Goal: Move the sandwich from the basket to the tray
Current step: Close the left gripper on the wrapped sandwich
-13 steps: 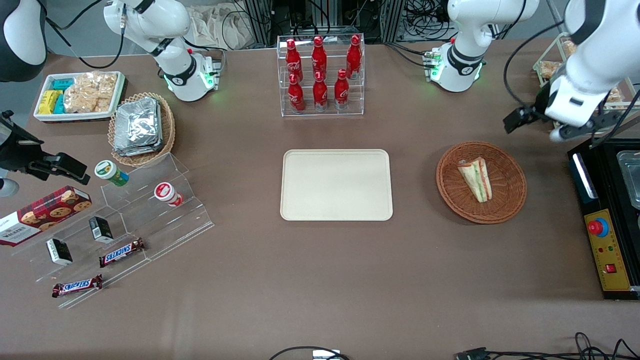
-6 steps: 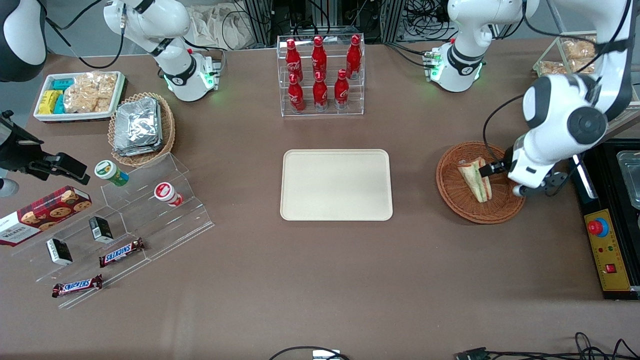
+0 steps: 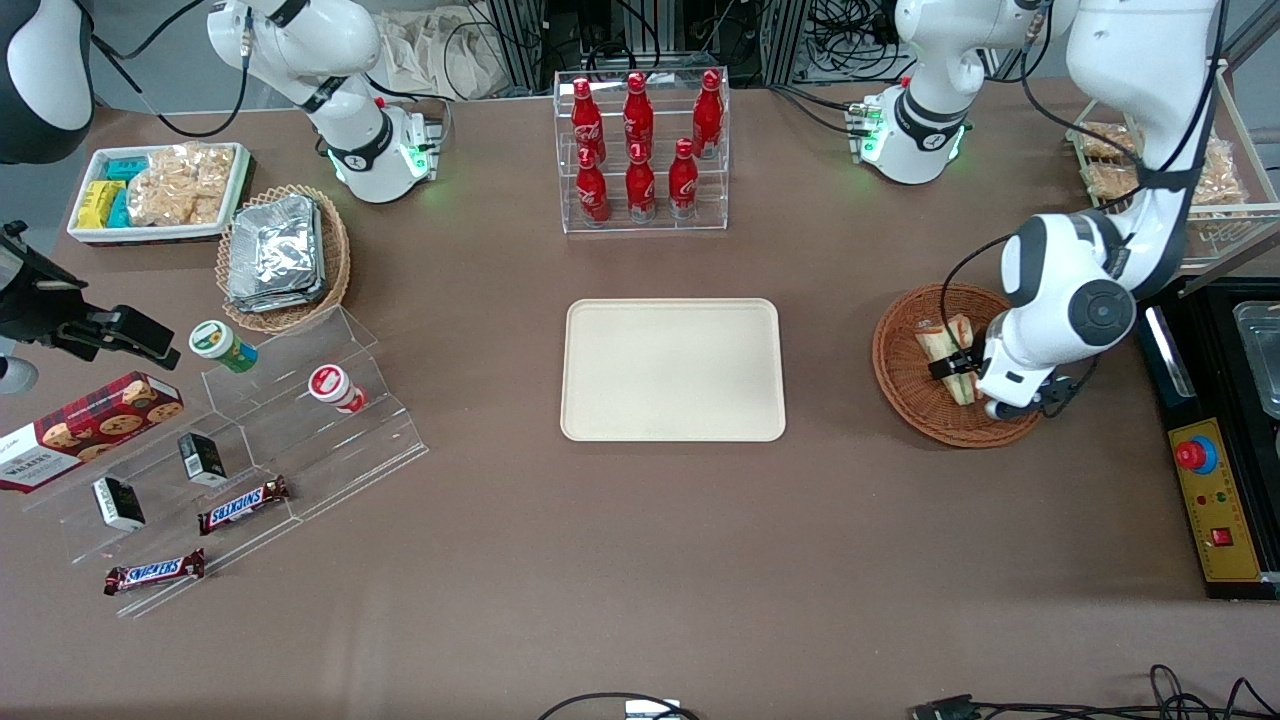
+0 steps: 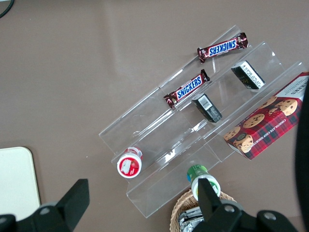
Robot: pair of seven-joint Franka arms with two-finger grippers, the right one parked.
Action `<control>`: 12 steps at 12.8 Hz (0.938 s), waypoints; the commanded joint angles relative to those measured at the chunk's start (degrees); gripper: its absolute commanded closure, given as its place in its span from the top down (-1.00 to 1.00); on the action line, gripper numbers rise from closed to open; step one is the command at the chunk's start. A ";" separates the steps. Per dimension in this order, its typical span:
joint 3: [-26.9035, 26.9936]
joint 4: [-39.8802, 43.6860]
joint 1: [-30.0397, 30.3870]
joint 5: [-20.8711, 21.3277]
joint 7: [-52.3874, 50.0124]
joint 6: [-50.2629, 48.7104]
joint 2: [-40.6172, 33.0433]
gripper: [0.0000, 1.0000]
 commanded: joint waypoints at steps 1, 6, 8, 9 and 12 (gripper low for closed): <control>0.20 -0.36 -0.30 -0.08 -1.05 1.26 0.08 1.00; 0.20 -0.63 -0.48 -0.08 -1.14 1.08 -0.09 -0.27; 0.20 -0.71 -0.65 -0.08 -1.14 0.56 -0.44 -0.63; 0.20 -0.71 -0.66 -0.08 -1.14 0.29 -0.97 -0.66; 0.11 -0.28 -0.83 -0.08 -1.05 -6.88 -6.13 -0.66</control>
